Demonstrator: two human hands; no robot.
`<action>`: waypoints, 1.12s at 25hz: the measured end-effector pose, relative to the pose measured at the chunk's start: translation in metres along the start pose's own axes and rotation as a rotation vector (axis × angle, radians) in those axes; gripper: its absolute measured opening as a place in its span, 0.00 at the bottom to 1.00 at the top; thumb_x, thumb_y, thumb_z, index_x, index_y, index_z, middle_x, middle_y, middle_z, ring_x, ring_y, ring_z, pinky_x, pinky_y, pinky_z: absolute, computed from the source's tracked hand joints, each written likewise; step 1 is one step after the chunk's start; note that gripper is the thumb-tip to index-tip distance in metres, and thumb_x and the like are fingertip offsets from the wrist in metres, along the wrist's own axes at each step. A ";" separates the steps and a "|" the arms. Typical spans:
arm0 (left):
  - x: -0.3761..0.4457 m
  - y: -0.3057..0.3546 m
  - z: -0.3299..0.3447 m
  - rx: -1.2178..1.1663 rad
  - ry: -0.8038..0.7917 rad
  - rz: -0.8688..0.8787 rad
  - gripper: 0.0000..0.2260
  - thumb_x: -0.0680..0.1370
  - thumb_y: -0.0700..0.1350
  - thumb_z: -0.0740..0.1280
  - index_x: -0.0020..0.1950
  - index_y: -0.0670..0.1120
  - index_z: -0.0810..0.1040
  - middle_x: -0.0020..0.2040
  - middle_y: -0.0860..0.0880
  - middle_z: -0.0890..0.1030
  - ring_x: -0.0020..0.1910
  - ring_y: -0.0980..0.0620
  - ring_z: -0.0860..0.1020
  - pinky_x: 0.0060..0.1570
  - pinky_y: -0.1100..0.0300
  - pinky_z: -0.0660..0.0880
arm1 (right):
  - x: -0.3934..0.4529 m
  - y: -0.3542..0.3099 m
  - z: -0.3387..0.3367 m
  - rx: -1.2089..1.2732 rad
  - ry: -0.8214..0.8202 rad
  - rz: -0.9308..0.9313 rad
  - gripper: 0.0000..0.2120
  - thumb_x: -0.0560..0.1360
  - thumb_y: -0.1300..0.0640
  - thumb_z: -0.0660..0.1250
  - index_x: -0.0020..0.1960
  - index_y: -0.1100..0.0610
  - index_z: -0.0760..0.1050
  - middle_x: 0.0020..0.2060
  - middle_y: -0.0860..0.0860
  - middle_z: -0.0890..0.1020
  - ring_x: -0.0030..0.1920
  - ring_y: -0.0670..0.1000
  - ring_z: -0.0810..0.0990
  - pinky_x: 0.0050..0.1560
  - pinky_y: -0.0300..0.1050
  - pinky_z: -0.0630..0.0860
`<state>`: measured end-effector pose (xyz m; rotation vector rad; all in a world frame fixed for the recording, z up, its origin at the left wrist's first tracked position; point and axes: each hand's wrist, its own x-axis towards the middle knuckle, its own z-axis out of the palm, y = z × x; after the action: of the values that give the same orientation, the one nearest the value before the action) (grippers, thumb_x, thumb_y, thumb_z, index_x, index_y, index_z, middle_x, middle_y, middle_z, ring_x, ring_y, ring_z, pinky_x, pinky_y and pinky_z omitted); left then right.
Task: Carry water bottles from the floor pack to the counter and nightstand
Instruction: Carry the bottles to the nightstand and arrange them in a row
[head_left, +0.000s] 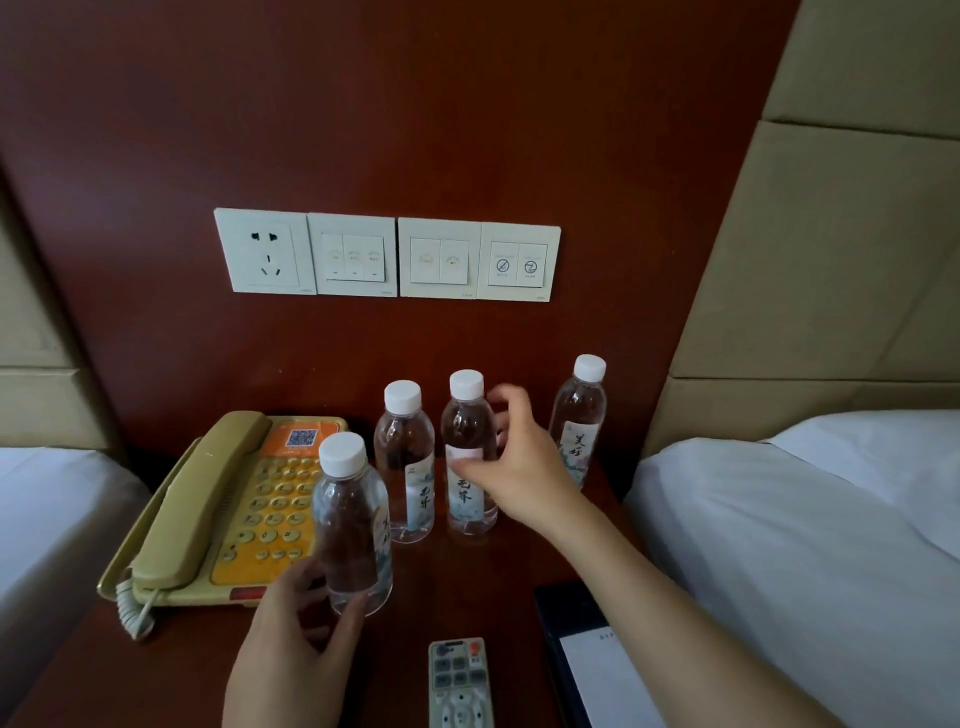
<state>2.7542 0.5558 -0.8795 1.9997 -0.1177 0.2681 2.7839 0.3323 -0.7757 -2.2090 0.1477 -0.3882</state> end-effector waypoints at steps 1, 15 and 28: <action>0.000 -0.001 0.000 0.004 0.009 0.006 0.26 0.68 0.43 0.78 0.63 0.47 0.74 0.53 0.50 0.80 0.49 0.54 0.80 0.38 0.60 0.77 | 0.005 -0.003 -0.003 -0.004 -0.032 -0.026 0.37 0.65 0.51 0.77 0.66 0.41 0.61 0.51 0.43 0.78 0.53 0.47 0.79 0.52 0.50 0.77; -0.005 0.001 -0.006 0.013 0.032 -0.015 0.22 0.70 0.49 0.77 0.60 0.53 0.73 0.48 0.53 0.82 0.42 0.59 0.80 0.37 0.61 0.75 | 0.057 -0.019 -0.051 -0.660 -0.054 -0.145 0.31 0.63 0.43 0.80 0.56 0.52 0.66 0.43 0.48 0.75 0.43 0.51 0.75 0.33 0.43 0.66; -0.006 0.001 -0.005 0.034 0.035 -0.017 0.24 0.69 0.50 0.76 0.63 0.54 0.74 0.47 0.57 0.81 0.41 0.62 0.80 0.37 0.60 0.76 | 0.071 -0.014 -0.070 -0.943 0.023 -0.137 0.39 0.65 0.22 0.58 0.63 0.51 0.69 0.59 0.51 0.78 0.62 0.57 0.71 0.60 0.59 0.64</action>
<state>2.7478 0.5597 -0.8775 2.0275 -0.0744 0.2959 2.8281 0.2716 -0.7084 -3.1558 0.2233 -0.4788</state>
